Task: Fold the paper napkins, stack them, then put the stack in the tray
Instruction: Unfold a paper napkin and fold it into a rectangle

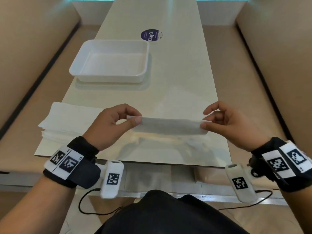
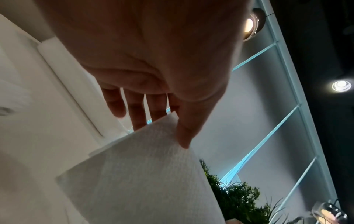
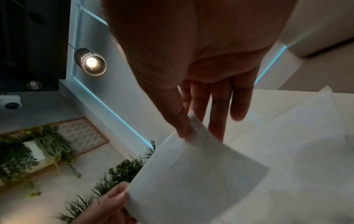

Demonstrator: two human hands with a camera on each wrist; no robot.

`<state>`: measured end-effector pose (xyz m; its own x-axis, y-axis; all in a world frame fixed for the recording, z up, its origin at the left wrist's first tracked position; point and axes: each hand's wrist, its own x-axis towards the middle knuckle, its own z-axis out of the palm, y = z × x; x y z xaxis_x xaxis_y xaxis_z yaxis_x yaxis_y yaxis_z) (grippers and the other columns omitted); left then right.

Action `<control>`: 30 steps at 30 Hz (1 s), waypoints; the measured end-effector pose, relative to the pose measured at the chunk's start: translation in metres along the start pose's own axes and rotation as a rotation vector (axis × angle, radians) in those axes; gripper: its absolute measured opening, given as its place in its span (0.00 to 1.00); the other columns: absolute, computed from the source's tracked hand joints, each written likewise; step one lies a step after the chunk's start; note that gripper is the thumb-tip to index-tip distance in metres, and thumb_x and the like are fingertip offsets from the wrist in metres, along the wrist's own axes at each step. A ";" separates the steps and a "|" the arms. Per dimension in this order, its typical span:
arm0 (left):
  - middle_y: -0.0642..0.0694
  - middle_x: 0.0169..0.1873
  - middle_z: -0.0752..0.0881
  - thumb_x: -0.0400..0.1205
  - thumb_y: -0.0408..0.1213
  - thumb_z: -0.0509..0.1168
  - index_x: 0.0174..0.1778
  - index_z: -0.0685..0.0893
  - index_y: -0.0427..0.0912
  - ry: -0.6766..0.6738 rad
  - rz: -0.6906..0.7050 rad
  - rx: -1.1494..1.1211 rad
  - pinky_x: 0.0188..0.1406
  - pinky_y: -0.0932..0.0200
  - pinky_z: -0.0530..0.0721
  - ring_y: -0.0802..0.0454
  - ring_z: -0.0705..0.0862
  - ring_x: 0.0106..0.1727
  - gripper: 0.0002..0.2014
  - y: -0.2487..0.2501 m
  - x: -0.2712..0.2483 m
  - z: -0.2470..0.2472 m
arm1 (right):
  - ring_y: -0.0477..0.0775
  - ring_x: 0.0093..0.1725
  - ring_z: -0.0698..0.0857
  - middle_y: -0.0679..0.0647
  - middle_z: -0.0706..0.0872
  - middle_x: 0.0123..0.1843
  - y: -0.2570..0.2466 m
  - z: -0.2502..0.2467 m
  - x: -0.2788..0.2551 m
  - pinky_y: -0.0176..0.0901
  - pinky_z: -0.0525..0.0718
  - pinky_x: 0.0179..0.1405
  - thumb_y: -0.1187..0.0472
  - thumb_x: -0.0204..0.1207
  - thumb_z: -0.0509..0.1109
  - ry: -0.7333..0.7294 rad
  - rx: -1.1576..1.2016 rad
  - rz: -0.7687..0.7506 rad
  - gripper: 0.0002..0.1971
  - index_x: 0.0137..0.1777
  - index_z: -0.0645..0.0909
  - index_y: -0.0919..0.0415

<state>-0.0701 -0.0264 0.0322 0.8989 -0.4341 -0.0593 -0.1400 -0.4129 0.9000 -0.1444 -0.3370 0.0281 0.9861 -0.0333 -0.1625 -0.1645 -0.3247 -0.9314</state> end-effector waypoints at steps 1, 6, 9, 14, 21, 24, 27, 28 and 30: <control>0.43 0.41 0.89 0.80 0.39 0.70 0.44 0.88 0.49 0.002 -0.005 -0.063 0.51 0.63 0.78 0.55 0.85 0.45 0.02 -0.001 0.000 0.000 | 0.50 0.40 0.88 0.55 0.90 0.38 -0.001 -0.001 0.000 0.42 0.82 0.47 0.65 0.70 0.77 -0.001 0.034 0.014 0.13 0.51 0.79 0.56; 0.37 0.27 0.71 0.82 0.38 0.69 0.49 0.87 0.46 0.046 -0.104 -0.035 0.38 0.59 0.71 0.49 0.71 0.33 0.03 -0.027 0.025 0.016 | 0.55 0.37 0.89 0.54 0.90 0.36 0.011 -0.003 0.021 0.60 0.84 0.56 0.60 0.67 0.80 0.015 -0.023 0.148 0.17 0.53 0.78 0.53; 0.54 0.33 0.78 0.81 0.39 0.69 0.52 0.85 0.47 0.011 -0.151 0.196 0.43 0.59 0.74 0.56 0.75 0.33 0.05 -0.043 0.047 0.032 | 0.52 0.40 0.88 0.53 0.90 0.45 0.023 0.004 0.034 0.53 0.86 0.51 0.58 0.67 0.81 0.008 -0.262 0.252 0.21 0.58 0.78 0.54; 0.47 0.70 0.76 0.83 0.44 0.65 0.71 0.77 0.49 -0.032 -0.098 0.633 0.71 0.52 0.68 0.46 0.71 0.71 0.19 -0.044 0.052 0.047 | 0.54 0.67 0.75 0.51 0.74 0.72 0.016 0.024 0.033 0.49 0.75 0.64 0.52 0.72 0.76 0.015 -0.757 0.109 0.32 0.74 0.68 0.50; 0.46 0.86 0.43 0.89 0.48 0.46 0.86 0.41 0.45 -0.456 0.034 0.833 0.84 0.49 0.42 0.48 0.40 0.86 0.31 -0.031 0.024 0.116 | 0.60 0.85 0.41 0.53 0.39 0.86 0.023 0.093 0.019 0.56 0.47 0.82 0.54 0.87 0.48 -0.354 -1.120 -0.009 0.33 0.84 0.34 0.57; 0.46 0.84 0.32 0.89 0.53 0.41 0.84 0.33 0.45 -0.479 0.016 0.931 0.83 0.51 0.34 0.50 0.30 0.83 0.32 -0.047 0.022 0.116 | 0.56 0.83 0.32 0.49 0.28 0.83 0.046 0.089 0.018 0.58 0.40 0.82 0.41 0.84 0.37 -0.394 -1.092 0.085 0.34 0.82 0.28 0.54; 0.49 0.81 0.26 0.86 0.61 0.38 0.83 0.30 0.47 -0.485 -0.029 1.005 0.82 0.46 0.32 0.51 0.25 0.81 0.36 -0.058 0.018 0.101 | 0.48 0.77 0.22 0.46 0.20 0.77 0.062 0.073 0.013 0.58 0.34 0.82 0.29 0.67 0.24 -0.420 -1.116 0.084 0.44 0.80 0.24 0.53; 0.50 0.80 0.25 0.85 0.63 0.37 0.82 0.28 0.48 -0.479 -0.050 1.021 0.82 0.44 0.32 0.51 0.24 0.81 0.37 -0.061 0.017 0.095 | 0.48 0.75 0.21 0.45 0.19 0.76 0.065 0.070 0.011 0.58 0.32 0.81 0.29 0.64 0.23 -0.420 -1.118 0.073 0.45 0.78 0.22 0.52; 0.51 0.80 0.24 0.82 0.66 0.33 0.80 0.26 0.50 -0.457 -0.091 1.051 0.82 0.43 0.31 0.51 0.23 0.80 0.37 -0.068 0.012 0.082 | 0.48 0.75 0.20 0.45 0.18 0.76 0.070 0.068 0.008 0.57 0.29 0.79 0.28 0.64 0.24 -0.409 -1.098 0.070 0.44 0.76 0.20 0.51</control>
<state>-0.0835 -0.0691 -0.0652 0.7188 -0.5295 -0.4504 -0.5525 -0.8284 0.0923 -0.1493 -0.2958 -0.0602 0.8622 0.1584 -0.4811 0.0867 -0.9820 -0.1679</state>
